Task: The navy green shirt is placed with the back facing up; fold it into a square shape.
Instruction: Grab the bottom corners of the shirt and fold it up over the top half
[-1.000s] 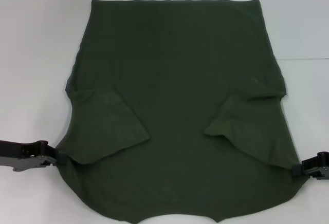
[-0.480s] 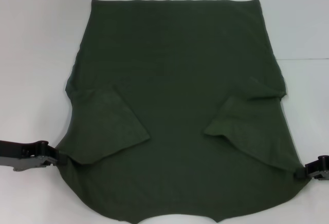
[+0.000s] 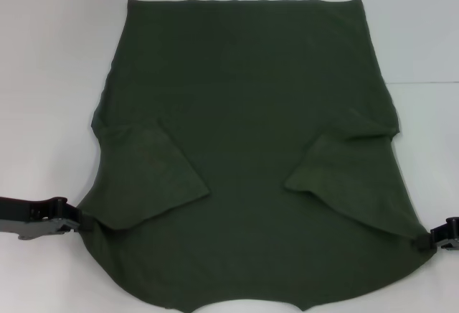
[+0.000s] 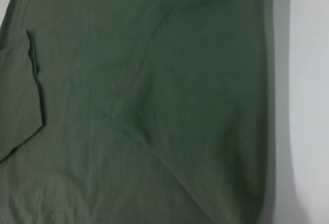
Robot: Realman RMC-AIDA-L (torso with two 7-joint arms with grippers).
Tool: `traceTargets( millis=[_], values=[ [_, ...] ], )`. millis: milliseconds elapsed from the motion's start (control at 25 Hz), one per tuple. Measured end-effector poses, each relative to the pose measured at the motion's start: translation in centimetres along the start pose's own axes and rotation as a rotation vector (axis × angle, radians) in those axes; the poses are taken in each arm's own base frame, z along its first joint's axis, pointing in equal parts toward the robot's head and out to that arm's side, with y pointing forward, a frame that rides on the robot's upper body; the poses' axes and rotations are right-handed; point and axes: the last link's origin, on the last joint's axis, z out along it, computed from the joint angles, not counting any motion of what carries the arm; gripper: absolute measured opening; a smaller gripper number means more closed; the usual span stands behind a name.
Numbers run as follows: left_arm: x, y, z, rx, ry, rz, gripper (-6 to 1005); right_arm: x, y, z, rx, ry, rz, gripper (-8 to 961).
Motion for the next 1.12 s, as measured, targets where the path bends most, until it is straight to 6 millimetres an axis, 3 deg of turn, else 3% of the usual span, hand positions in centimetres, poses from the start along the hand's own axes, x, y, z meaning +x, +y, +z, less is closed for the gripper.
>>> traceTargets(
  millis=[1120],
  values=[
    [-0.01,0.42,-0.03,-0.025,-0.005,0.037,32,-0.11,-0.04,-0.60,-0.019,-0.017,-0.060,19]
  ],
)
